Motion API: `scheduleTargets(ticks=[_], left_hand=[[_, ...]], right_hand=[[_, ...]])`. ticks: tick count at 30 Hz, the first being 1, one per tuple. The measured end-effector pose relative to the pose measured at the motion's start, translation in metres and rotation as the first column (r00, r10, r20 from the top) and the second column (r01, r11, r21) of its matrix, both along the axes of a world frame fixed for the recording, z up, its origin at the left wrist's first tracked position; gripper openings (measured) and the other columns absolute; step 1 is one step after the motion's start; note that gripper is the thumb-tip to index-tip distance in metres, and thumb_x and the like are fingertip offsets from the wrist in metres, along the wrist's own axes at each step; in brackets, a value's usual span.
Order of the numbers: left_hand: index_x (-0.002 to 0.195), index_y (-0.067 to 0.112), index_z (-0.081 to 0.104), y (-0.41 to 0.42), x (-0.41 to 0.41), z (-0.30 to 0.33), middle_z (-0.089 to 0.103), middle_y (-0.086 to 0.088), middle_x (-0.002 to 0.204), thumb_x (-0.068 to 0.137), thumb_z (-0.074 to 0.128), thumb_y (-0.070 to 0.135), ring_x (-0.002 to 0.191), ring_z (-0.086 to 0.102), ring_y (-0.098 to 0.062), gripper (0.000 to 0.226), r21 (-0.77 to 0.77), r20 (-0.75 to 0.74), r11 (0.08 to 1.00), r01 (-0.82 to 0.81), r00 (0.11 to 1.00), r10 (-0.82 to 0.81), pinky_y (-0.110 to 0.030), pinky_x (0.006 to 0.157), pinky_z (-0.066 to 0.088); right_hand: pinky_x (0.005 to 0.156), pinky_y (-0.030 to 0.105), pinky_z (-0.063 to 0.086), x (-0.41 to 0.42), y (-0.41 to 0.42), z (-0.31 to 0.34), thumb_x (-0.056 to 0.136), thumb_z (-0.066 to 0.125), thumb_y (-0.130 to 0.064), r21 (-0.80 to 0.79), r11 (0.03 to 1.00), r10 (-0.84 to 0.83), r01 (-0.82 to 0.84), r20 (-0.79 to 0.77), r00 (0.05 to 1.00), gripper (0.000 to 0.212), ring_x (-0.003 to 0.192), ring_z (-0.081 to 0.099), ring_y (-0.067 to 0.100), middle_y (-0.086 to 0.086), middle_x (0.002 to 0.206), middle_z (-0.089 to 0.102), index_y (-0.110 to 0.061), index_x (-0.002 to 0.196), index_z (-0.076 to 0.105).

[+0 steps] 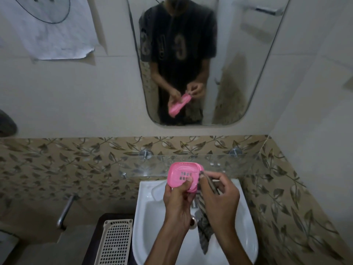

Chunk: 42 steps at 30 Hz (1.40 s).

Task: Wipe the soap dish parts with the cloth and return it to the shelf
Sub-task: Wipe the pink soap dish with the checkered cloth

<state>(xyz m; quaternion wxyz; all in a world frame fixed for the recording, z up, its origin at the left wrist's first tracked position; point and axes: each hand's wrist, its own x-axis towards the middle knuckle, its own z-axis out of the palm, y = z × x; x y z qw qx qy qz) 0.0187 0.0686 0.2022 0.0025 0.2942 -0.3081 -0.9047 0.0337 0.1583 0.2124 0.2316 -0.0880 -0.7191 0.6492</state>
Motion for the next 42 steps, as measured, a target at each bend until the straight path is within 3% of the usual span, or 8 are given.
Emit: scheduleTargets(ticks=[9, 15, 19, 23, 28, 33, 38, 42], left_hand=[[0.14, 0.011, 0.059, -0.007, -0.003, -0.004, 0.074, -0.023, 0.118, 0.066, 0.078, -0.006, 0.093, 0.074, -0.037, 0.078, -0.093, -0.097, 0.995, 0.029, 0.995, -0.038, -0.04, 0.067, 0.065], [0.136, 0.018, 0.062, -0.006, -0.001, -0.018, 0.079, -0.012, 0.108, 0.085, 0.065, -0.019, 0.102, 0.071, -0.037, 0.063, -0.15, -0.068, 0.984, 0.092, 0.992, -0.103, -0.043, 0.07, 0.065], [0.131, 0.023, 0.061, -0.01, -0.006, -0.02, 0.075, -0.014, 0.113, 0.088, 0.056, -0.023, 0.104, 0.071, -0.039, 0.064, -0.147, -0.071, 0.985, 0.096, 0.992, -0.107, -0.042, 0.067, 0.064], [0.132, 0.021, 0.062, -0.009, -0.005, -0.02, 0.078, -0.012, 0.108, 0.088, 0.058, -0.021, 0.097, 0.074, -0.033, 0.061, -0.201, -0.104, 0.966, 0.16, 0.977, -0.184, -0.04, 0.066, 0.064], [0.142, 0.02, 0.058, -0.018, -0.009, -0.023, 0.073, -0.018, 0.12, 0.085, 0.048, -0.028, 0.104, 0.072, -0.037, 0.075, -0.19, -0.113, 0.966, 0.173, 0.974, -0.196, -0.043, 0.071, 0.066], [0.149, 0.016, 0.054, -0.014, -0.002, -0.019, 0.076, -0.016, 0.116, 0.086, 0.052, -0.025, 0.089, 0.078, -0.029, 0.075, -0.215, -0.114, 0.953, 0.214, 0.963, -0.242, -0.036, 0.066, 0.063], [0.151, 0.017, 0.051, -0.019, -0.007, -0.023, 0.07, -0.021, 0.126, 0.087, 0.047, -0.027, 0.112, 0.069, -0.041, 0.078, -0.216, -0.104, 0.955, 0.204, 0.968, -0.231, -0.042, 0.073, 0.065], [0.147, 0.016, 0.056, -0.019, 0.003, -0.019, 0.077, -0.014, 0.117, 0.088, 0.055, -0.022, 0.1, 0.075, -0.033, 0.07, -0.245, -0.139, 0.934, 0.259, 0.944, -0.298, -0.038, 0.072, 0.064]], right_hand=[[0.063, 0.021, 0.061, -0.002, 0.007, 0.006, 0.09, 0.077, -0.009, -0.022, 0.999, 0.041, -0.04, 0.038, 0.998, 0.021, 0.08, 0.077, 0.008, -0.01, 0.087, 0.079, -0.03, 0.092, 0.077], [0.072, 0.038, 0.067, -0.013, 0.015, 0.005, 0.093, 0.076, -0.006, -0.068, 0.997, 0.044, -0.035, 0.126, 0.991, 0.013, 0.084, 0.079, 0.016, -0.002, 0.089, 0.08, -0.018, 0.095, 0.079], [0.066, 0.03, 0.066, 0.009, 0.007, -0.002, 0.093, 0.076, -0.008, -0.045, 0.991, 0.133, -0.129, 0.104, 0.986, 0.017, 0.078, 0.079, 0.012, -0.007, 0.087, 0.081, -0.025, 0.093, 0.079], [0.068, 0.024, 0.062, -0.009, 0.017, 0.0, 0.093, 0.076, -0.004, -0.127, 0.988, 0.108, -0.087, 0.164, 0.981, 0.016, 0.08, 0.078, 0.01, -0.006, 0.085, 0.081, -0.02, 0.089, 0.079], [0.068, 0.029, 0.066, 0.007, 0.01, -0.003, 0.093, 0.077, -0.007, -0.119, 0.969, 0.235, -0.217, 0.159, 0.959, 0.016, 0.079, 0.08, 0.018, -0.002, 0.087, 0.082, -0.022, 0.09, 0.08], [0.063, 0.019, 0.06, -0.013, 0.013, 0.005, 0.094, 0.075, -0.002, -0.181, 0.979, 0.124, -0.095, 0.152, 0.981, 0.016, 0.076, 0.079, 0.014, -0.004, 0.083, 0.081, -0.017, 0.09, 0.079], [0.072, 0.033, 0.066, 0.012, 0.0, -0.004, 0.095, 0.076, -0.006, -0.113, 0.985, 0.148, -0.131, 0.153, 0.977, 0.017, 0.082, 0.08, 0.015, -0.005, 0.088, 0.082, -0.023, 0.093, 0.079], [0.068, 0.027, 0.065, -0.009, 0.011, 0.005, 0.095, 0.074, -0.004, -0.19, 0.98, 0.088, -0.057, 0.155, 0.984, 0.014, 0.08, 0.08, 0.018, -0.001, 0.086, 0.081, -0.017, 0.093, 0.079]])
